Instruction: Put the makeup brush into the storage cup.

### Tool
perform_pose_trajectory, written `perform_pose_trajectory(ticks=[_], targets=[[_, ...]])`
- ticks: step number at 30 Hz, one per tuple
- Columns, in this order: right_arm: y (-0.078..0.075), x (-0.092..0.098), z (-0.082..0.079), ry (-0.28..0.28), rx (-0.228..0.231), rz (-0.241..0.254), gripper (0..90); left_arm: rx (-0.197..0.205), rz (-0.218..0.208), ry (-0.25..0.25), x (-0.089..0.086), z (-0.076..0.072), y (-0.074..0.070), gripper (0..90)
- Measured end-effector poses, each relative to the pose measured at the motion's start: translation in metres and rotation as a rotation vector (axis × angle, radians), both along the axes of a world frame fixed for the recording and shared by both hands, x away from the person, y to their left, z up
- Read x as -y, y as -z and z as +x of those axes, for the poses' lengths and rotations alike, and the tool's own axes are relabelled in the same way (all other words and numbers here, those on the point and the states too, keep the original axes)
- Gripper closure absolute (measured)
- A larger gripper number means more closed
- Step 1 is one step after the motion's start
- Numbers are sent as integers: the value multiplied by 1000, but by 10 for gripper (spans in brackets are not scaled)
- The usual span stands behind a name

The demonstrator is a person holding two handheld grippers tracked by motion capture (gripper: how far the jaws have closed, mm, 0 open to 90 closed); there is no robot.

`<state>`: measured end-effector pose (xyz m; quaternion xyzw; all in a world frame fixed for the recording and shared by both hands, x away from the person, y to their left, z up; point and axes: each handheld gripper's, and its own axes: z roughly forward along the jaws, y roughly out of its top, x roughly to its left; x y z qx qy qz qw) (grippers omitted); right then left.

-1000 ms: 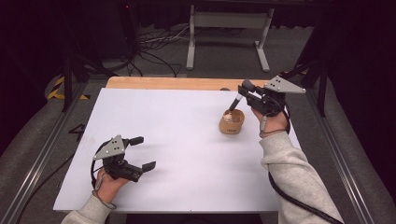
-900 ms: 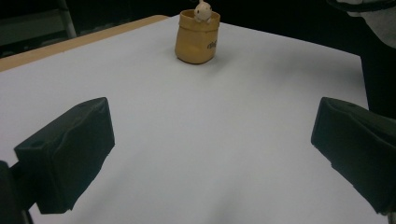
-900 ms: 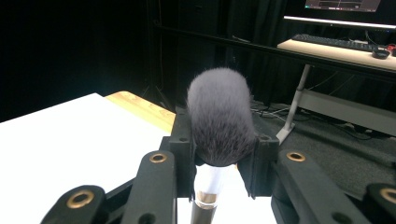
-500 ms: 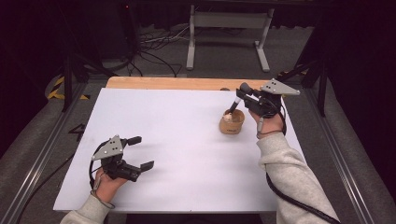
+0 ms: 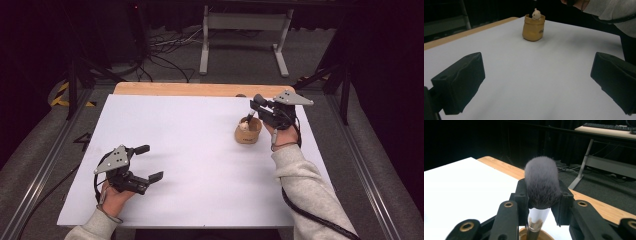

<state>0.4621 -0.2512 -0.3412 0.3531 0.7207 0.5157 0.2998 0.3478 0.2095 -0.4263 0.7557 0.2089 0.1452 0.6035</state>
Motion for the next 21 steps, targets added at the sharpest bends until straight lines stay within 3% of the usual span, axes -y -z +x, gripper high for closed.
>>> perform_pose_trajectory(ticks=[7, 12, 13, 16, 21], targets=[[6, -3, 1, -4, -16, -14, 676, 15, -14, -5, -3, -1, 0, 0], [6, 1, 2, -2, -5, 20, 448, 10, -7, -11, -3, -2, 0, 0], [6, 1, 2, -2, -5, 20, 448, 17, -13, -20, -3, -3, 0, 0], [-1, 3, -2, 2, 11, 49, 329, 13, -20, -27, -4, -4, -1, 0], [-11, 9, -13, -2, 45, 37, 229, 3, -28, -38, -9, -6, -1, 0]])
